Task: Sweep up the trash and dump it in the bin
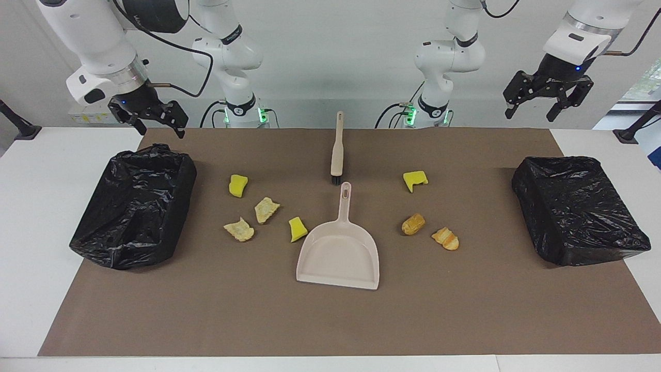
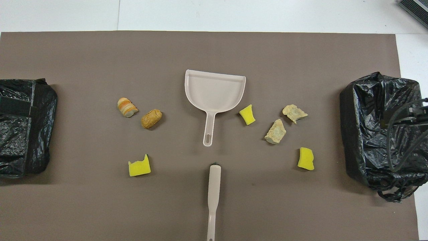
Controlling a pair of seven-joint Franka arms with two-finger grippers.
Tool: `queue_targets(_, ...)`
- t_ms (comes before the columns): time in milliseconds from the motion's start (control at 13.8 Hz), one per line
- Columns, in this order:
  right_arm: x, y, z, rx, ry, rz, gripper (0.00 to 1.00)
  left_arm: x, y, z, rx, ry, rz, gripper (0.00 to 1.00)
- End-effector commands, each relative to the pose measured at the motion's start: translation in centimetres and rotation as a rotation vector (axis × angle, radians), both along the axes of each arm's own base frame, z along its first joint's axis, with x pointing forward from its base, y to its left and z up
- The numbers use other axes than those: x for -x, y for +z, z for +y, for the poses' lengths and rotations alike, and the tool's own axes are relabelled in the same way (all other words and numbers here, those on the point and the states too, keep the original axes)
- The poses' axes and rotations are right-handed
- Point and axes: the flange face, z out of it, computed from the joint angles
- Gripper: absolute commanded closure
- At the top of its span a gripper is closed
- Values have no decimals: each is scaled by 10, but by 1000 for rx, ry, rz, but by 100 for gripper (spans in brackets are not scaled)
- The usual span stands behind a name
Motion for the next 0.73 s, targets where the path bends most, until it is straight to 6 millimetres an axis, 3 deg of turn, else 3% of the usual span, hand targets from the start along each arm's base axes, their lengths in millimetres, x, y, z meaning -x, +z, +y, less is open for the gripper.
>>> queue_targets(0,-5,2,-1,-16,-7,-3,0,4,4,3,0,-5,4,0)
queue_targets(363,-7,6,3,-24,-2,-45,0,4,4,3,0,-5,4,0)
queue_targets(654,-5,7,-2,0,-6,-43,0,14,2,-26,-2,-26,30,0)
